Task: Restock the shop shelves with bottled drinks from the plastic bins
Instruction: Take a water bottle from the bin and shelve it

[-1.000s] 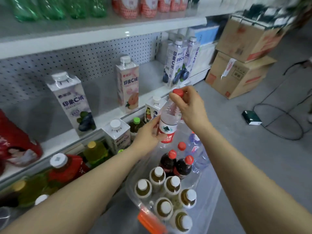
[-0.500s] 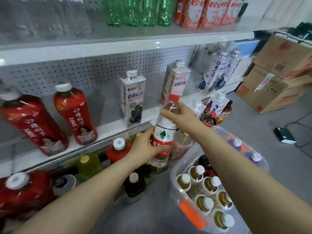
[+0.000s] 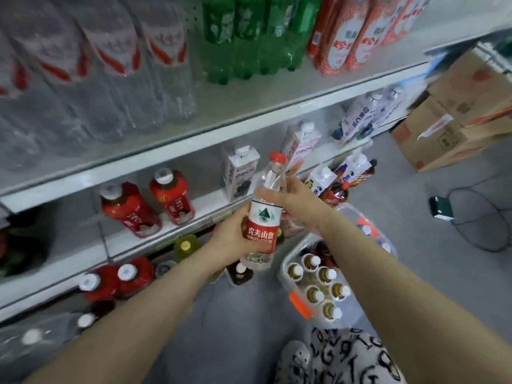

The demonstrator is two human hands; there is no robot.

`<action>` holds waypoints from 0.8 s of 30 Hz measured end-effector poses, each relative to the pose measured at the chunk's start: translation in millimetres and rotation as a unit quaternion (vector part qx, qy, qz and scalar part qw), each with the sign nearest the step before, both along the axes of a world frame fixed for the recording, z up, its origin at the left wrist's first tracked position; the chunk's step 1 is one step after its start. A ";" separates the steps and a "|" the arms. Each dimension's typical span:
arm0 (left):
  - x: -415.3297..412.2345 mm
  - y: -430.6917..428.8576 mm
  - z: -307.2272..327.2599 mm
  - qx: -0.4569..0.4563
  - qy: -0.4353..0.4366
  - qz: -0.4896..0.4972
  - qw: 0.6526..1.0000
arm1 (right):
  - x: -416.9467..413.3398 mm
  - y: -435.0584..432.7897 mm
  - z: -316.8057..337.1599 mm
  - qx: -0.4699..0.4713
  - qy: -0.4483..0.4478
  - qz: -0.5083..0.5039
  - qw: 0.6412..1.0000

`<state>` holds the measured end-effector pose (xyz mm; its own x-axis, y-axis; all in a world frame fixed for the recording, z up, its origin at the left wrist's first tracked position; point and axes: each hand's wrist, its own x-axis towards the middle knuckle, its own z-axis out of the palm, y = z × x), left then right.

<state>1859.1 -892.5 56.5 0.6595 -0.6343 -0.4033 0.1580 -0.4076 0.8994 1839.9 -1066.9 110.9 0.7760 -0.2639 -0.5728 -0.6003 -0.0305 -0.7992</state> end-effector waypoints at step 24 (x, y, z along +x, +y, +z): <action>-122.8 105.6 401.1 0.008 -0.046 0.234 0.971 | -75.8 116.4 368.4 -0.007 -0.084 0.166 0.983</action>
